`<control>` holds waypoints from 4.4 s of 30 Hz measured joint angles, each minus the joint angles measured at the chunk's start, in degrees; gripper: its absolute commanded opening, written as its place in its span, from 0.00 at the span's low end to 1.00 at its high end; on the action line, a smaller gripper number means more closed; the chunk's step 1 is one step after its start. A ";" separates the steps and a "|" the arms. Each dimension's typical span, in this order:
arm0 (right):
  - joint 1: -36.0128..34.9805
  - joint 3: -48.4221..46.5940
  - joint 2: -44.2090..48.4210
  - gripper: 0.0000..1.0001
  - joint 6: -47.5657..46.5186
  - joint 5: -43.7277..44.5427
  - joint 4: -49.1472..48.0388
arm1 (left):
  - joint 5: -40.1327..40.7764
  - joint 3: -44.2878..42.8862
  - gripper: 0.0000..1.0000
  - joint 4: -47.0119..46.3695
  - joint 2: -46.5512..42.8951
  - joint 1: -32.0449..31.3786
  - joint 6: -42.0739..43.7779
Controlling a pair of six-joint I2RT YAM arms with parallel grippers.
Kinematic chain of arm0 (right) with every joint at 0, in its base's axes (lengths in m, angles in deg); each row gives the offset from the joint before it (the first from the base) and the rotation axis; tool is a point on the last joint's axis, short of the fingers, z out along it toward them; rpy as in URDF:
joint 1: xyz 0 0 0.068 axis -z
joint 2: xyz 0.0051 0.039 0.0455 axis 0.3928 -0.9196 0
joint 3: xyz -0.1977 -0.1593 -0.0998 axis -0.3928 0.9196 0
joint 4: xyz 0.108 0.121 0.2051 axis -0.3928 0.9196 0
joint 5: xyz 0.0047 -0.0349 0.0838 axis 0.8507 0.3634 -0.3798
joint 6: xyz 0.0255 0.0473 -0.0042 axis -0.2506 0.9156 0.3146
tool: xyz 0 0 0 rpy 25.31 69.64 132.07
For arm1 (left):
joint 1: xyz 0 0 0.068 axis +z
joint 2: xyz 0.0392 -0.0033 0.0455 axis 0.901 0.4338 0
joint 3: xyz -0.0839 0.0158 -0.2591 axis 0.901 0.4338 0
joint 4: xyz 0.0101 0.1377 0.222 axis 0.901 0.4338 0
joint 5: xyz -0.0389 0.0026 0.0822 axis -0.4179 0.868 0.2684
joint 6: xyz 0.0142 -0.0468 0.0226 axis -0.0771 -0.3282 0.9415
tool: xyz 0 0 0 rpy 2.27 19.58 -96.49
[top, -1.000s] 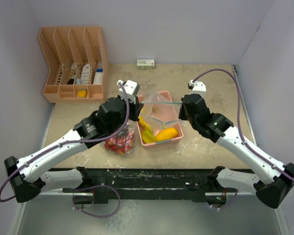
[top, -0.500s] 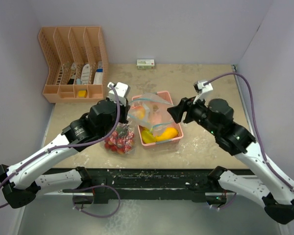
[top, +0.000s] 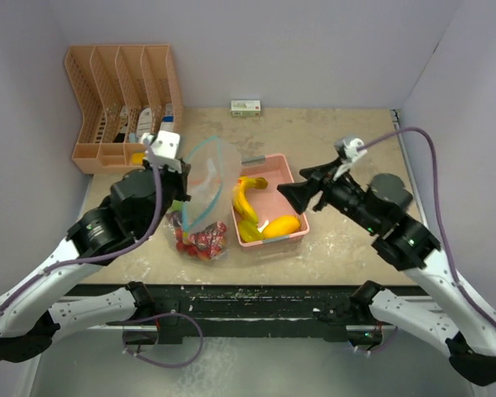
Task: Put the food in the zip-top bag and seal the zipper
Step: Pick up the fake fruit from the bin, then place the fake fruit in the zipper food storage bag.
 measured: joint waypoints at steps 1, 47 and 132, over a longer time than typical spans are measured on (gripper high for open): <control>0.00 -0.28 -2.01 0.79 0.15 1.92 0.50 | 0.76 -0.81 0.00 0.46 -0.96 0.00 0.44; 0.07 -7.13 -63.95 0.08 3.93 6.27 -20.48 | 2.75 4.28 0.00 3.21 -2.40 0.02 2.82; 0.00 15.13 -5.40 0.00 6.01 -43.82 -34.75 | 0.79 4.39 0.00 0.33 2.69 0.02 1.73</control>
